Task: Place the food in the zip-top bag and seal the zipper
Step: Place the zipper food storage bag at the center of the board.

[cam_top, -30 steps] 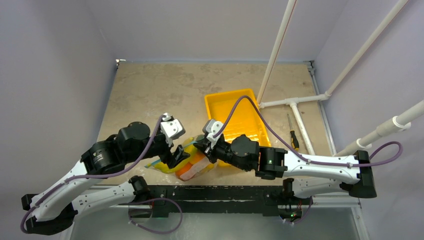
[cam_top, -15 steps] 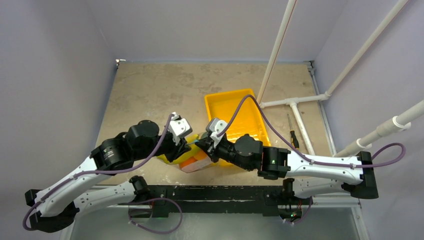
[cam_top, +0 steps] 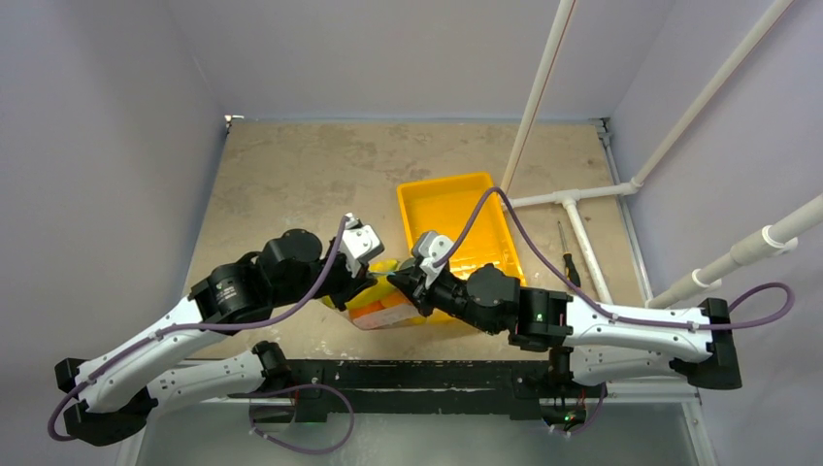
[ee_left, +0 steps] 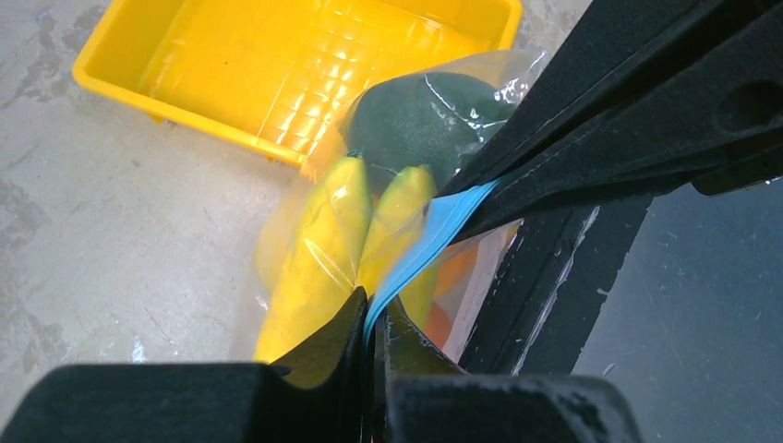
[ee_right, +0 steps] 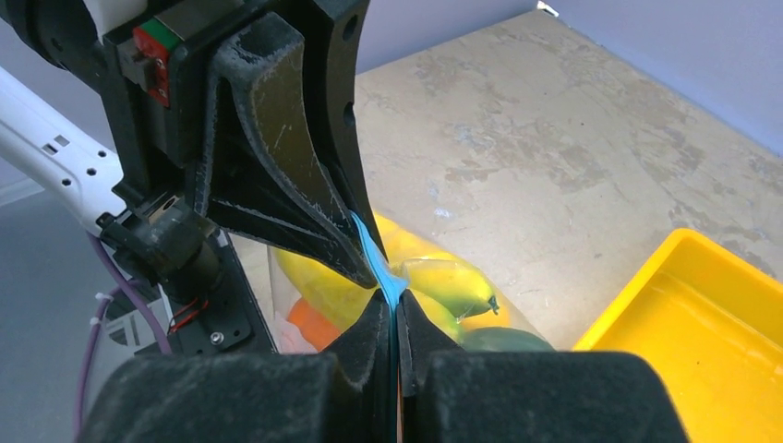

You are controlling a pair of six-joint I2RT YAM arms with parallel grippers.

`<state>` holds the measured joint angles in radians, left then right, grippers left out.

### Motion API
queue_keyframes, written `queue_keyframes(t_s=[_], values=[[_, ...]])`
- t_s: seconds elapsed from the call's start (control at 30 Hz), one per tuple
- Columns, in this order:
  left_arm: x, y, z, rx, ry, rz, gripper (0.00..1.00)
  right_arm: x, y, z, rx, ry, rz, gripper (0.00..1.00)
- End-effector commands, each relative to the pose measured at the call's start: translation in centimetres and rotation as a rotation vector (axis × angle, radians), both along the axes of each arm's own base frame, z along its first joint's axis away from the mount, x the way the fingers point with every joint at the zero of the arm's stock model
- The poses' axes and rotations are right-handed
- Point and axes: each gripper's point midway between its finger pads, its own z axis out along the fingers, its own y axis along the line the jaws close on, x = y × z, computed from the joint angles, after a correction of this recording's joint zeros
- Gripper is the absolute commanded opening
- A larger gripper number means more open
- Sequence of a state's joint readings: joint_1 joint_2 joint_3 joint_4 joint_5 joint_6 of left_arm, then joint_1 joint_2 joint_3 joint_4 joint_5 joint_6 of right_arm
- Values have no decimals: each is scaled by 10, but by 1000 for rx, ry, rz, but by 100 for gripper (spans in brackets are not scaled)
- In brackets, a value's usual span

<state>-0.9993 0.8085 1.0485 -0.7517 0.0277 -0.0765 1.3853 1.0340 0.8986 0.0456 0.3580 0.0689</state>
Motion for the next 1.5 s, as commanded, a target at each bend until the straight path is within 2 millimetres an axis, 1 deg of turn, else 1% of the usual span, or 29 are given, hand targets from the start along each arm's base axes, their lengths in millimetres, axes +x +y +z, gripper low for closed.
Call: queue_keyframes(t_s=[0.0, 0.17, 0.27, 0.4, 0.5, 0.63, 0.77, 0.83, 1.0, 1.07, 1.17, 1.33, 1.4, 1.47], values=[[19, 12, 16, -15, -62, 122, 0, 1, -14, 56, 214, -18, -30, 7], [28, 18, 31, -44, -109, 182, 0, 2, -32, 62, 250, -12, -64, 28], [34, 21, 39, -64, -132, 220, 0, 8, -45, 64, 269, -9, -113, 40], [44, 29, 52, -80, -177, 287, 0, 16, -63, 66, 297, -4, -186, 51], [54, 42, 62, -74, -223, 371, 0, 19, -71, 66, 313, 0, -215, 58], [68, 57, 75, -79, -283, 482, 0, 23, -79, 63, 324, 0, -251, 61], [82, 74, 88, -71, -337, 615, 0, 27, -82, 56, 322, 6, -289, 65], [90, 87, 98, -75, -380, 706, 0, 29, -83, 54, 320, 6, -301, 67], [102, 118, 122, -53, -496, 893, 0, 29, -80, 49, 315, 16, -300, 68], [105, 128, 131, -46, -537, 950, 0, 29, -78, 47, 322, 24, -299, 69], [110, 132, 139, -35, -572, 1007, 0, 30, -77, 43, 335, 38, -312, 70], [122, 126, 150, 14, -618, 1039, 0, 36, -78, 40, 350, 50, -355, 74], [134, 127, 148, 59, -633, 1061, 0, 34, -75, 43, 362, 56, -341, 74], [152, 132, 143, 73, -613, 1072, 0, 32, -73, 47, 383, 59, -319, 74]])
